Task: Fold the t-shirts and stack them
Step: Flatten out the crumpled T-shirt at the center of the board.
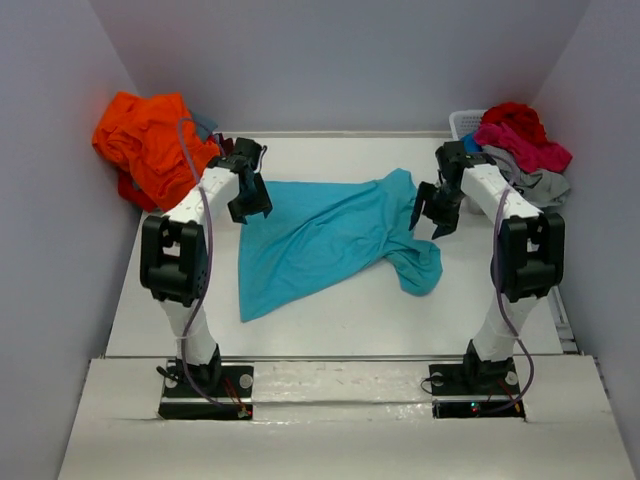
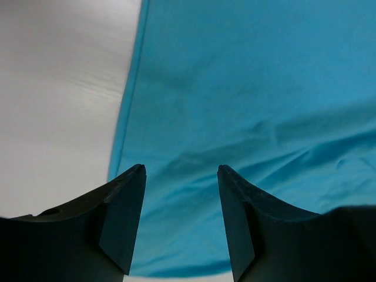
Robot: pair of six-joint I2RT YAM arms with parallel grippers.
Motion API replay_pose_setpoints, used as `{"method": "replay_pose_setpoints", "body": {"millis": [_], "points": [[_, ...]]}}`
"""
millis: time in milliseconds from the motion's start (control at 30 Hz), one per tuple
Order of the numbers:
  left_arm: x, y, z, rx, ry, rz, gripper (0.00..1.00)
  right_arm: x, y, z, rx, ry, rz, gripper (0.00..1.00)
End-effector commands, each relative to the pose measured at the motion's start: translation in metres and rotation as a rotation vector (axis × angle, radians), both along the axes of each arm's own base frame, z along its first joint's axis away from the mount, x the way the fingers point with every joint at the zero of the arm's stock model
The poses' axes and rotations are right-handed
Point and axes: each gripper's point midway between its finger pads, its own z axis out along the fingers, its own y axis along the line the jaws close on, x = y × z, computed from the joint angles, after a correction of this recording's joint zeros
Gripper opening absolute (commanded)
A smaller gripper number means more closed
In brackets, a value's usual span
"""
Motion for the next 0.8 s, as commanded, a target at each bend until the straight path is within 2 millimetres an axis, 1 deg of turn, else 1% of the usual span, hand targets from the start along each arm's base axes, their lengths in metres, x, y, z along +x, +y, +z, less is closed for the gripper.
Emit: {"method": "replay_pose_setpoints", "body": {"millis": [0, 33, 67, 100, 133, 167, 200, 233, 267, 300, 333, 367, 400, 467, 500, 533, 600, 633, 667, 767], "points": [[0.065, -0.008, 0.007, 0.041, -0.086, -0.044, 0.64, -0.016, 0.002, 0.021, -0.011, -0.058, 0.009, 0.68], [0.073, -0.009, -0.006, 0.049, -0.063, -0.047, 0.64, -0.025, 0.0, 0.02, -0.02, -0.051, 0.005, 0.68], [0.079, -0.011, -0.006, 0.05, -0.062, -0.051, 0.64, -0.03, -0.002, 0.02, -0.026, -0.045, -0.002, 0.68], [0.095, -0.014, 0.006, 0.042, -0.102, -0.053, 0.64, -0.034, -0.003, 0.02, -0.032, -0.042, -0.005, 0.68], [0.1, -0.015, -0.003, 0.052, -0.084, -0.056, 0.64, -0.041, -0.006, 0.016, -0.045, -0.026, -0.009, 0.68], [0.115, -0.013, 0.009, 0.048, -0.121, -0.049, 0.64, -0.046, -0.007, 0.02, -0.048, -0.03, -0.015, 0.68], [0.119, -0.014, 0.006, 0.049, -0.115, -0.052, 0.64, -0.049, -0.008, 0.019, -0.05, -0.024, -0.016, 0.67], [0.123, -0.011, -0.006, 0.048, -0.089, -0.046, 0.64, -0.053, -0.009, 0.018, -0.052, -0.021, -0.018, 0.67], [0.123, -0.014, -0.009, 0.035, -0.076, -0.053, 0.64, -0.06, -0.01, 0.015, -0.056, -0.01, -0.022, 0.67], [0.13, -0.011, -0.007, 0.029, -0.087, -0.044, 0.64, -0.063, -0.011, 0.013, -0.057, -0.002, -0.021, 0.67], [0.131, -0.012, -0.013, 0.027, -0.075, -0.047, 0.64, -0.065, -0.01, 0.01, -0.055, 0.001, -0.019, 0.67], [0.132, -0.013, -0.014, 0.024, -0.076, -0.048, 0.64, -0.071, -0.01, 0.004, -0.052, 0.02, -0.021, 0.67], [0.132, -0.008, -0.018, 0.023, -0.07, -0.04, 0.64, -0.073, -0.01, 0.001, -0.048, 0.027, -0.019, 0.67], [0.131, -0.01, -0.021, 0.016, -0.067, -0.047, 0.64, -0.074, -0.007, -0.006, -0.036, 0.035, -0.018, 0.66], [0.13, -0.009, -0.023, 0.017, -0.065, -0.048, 0.64, -0.078, -0.008, -0.013, -0.036, 0.05, -0.017, 0.66], [0.125, -0.009, -0.025, 0.018, -0.057, -0.05, 0.64, -0.078, -0.008, -0.018, -0.038, 0.061, -0.017, 0.66], [0.121, -0.008, -0.029, 0.017, -0.049, -0.054, 0.64, -0.078, -0.008, -0.028, -0.041, 0.074, -0.016, 0.66], [0.121, -0.004, -0.028, 0.017, -0.052, -0.049, 0.64, -0.075, -0.008, -0.03, -0.044, 0.069, -0.016, 0.65], [0.118, -0.003, -0.031, 0.017, -0.044, -0.051, 0.64, -0.072, -0.006, -0.031, -0.047, 0.058, -0.01, 0.65], [0.117, -0.004, -0.027, 0.012, -0.052, -0.054, 0.64, -0.061, -0.007, -0.035, -0.058, 0.036, -0.01, 0.65]]}}
